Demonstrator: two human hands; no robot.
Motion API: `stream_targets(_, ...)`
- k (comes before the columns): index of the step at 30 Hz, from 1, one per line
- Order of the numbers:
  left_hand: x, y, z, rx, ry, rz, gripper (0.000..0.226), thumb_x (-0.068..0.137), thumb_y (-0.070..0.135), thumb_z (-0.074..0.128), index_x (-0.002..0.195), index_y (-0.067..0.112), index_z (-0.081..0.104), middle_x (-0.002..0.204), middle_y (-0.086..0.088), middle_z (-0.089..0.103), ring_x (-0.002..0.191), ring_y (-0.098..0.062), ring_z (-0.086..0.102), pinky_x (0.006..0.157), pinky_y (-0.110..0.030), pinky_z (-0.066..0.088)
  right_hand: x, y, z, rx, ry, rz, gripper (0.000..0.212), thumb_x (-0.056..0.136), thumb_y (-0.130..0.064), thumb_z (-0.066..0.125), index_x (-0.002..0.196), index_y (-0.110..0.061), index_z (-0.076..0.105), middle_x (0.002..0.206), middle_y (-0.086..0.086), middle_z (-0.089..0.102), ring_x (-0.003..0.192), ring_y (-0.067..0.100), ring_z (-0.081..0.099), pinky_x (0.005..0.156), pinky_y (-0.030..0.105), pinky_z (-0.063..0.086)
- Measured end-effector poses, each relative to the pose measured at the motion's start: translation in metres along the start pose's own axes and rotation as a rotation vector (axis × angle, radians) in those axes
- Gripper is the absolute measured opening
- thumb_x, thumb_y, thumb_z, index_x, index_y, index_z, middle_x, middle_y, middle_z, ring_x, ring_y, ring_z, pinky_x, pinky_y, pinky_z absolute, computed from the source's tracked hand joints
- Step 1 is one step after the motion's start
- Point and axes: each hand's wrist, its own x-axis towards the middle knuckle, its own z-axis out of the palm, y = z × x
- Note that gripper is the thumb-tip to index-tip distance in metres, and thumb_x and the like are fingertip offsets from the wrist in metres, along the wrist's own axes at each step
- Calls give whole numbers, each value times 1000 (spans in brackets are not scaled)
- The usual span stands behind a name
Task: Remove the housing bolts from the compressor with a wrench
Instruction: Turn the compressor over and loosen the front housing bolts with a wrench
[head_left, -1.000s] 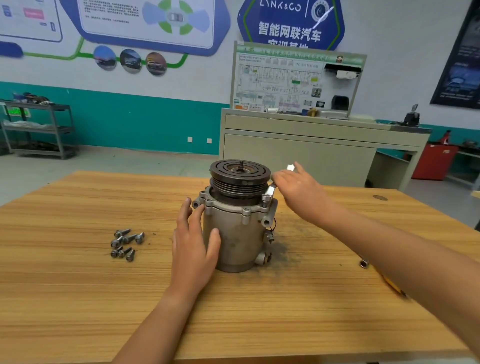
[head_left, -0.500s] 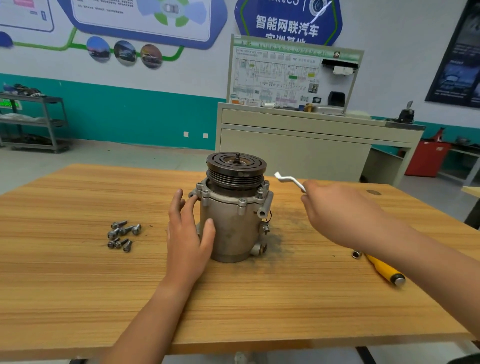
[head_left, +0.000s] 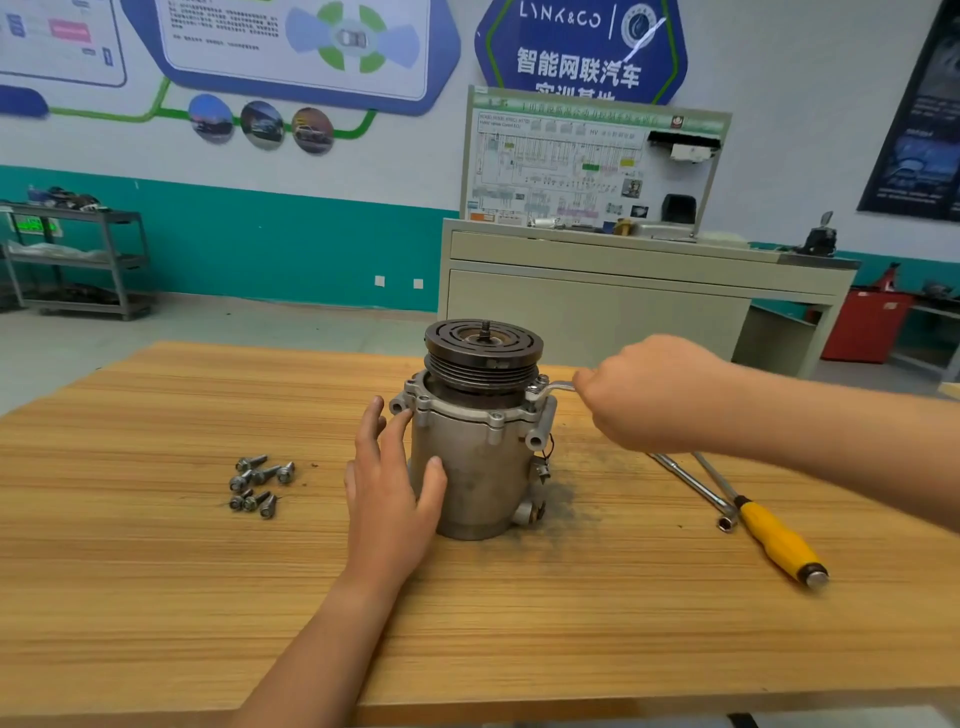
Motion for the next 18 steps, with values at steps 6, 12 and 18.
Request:
stream_targets(6, 1, -3, 0, -4, 26, -7, 50, 91, 17, 55, 139, 13, 38, 154, 2, 13, 137, -15, 24, 111, -51, 27, 20, 26, 28, -36, 85, -74, 20, 96, -26, 29, 99, -13, 44, 54, -4, 34, 45, 11, 31, 42, 25, 19)
stream_targets(12, 3, -4, 1, -25, 54, -14, 49, 92, 15, 54, 138, 11, 39, 153, 1, 15, 136, -12, 24, 111, -51, 26, 61, 14, 47, 149, 143, 52, 21, 90, 0, 39, 109, -6, 46, 70, 0, 47, 66, 22, 51, 56, 29, 40)
stream_targets(18, 4, -3, 0, -48, 75, 4, 55, 88, 31, 43, 138, 9, 38, 153, -3, 17, 128, 3, 16, 112, -37, 20, 57, 10, 60, 469, 410, 298, 25, 97, -11, 38, 119, -9, 49, 94, 9, 64, 82, 28, 60, 61, 33, 45)
